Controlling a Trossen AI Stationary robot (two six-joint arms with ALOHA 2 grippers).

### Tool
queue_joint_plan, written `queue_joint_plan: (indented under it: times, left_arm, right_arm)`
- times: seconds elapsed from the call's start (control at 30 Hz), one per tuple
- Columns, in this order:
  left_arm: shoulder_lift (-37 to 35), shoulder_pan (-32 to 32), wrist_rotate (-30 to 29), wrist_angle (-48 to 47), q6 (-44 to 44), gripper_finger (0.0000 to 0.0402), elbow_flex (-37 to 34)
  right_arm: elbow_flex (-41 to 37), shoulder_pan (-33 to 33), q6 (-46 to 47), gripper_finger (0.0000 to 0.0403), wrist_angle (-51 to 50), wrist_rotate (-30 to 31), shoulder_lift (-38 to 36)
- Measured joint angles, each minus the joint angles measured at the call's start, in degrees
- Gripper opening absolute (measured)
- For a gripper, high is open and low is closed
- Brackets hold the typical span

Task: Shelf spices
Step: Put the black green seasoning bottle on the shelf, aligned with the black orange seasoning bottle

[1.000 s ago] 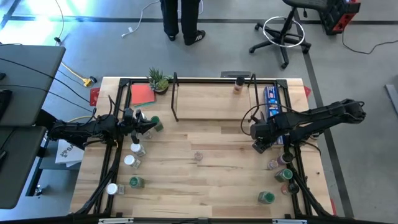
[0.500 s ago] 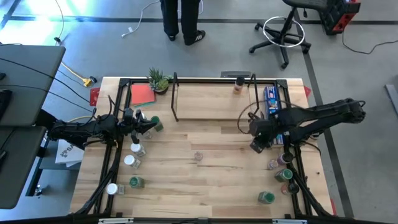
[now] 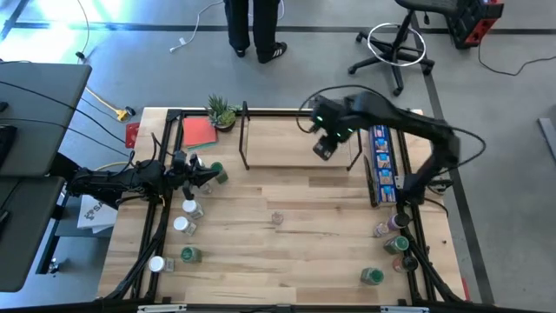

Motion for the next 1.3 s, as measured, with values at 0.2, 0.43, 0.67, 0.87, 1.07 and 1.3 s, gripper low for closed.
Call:
queue_joint_plan:
  times: [0.2, 0.43, 0.67, 0.87, 1.07, 1.3]
  left_arm:
    - [0.0, 0.0, 0.0, 0.0, -1.3, 0.0001, 0.0]
    - [0.0, 0.0, 0.0, 0.0, -1.3, 0.0001, 0.0]
    - [0.0, 0.0, 0.0, 0.0, -1.3, 0.0001, 0.0]
    - [0.0, 0.0, 0.0, 0.0, -1.3, 0.0001, 0.0]
    - [0.0, 0.0, 0.0, 0.0, -1.3, 0.0001, 0.0]
    - [0.0, 0.0, 0.0, 0.0, -1.3, 0.0001, 0.0]
  right_arm:
    - [-1.5, -4.8, -13.2, 0.0189, -0.3, -1.1, 6.7]
    - [-7.4, -9.9, -16.8, 0.0189, 4.5, -0.8, 7.0]
    - [-11.1, -13.0, -18.1, 0.0189, 7.9, -0.6, 7.0]
    - [-11.4, -13.1, -17.9, 0.0244, 9.4, 0.9, 7.0]
    - [-11.4, -13.1, -17.9, 0.0257, 10.5, 3.6, 7.0]
    - [-11.4, -12.8, -18.1, 0.0259, 10.5, 9.0, 6.9]
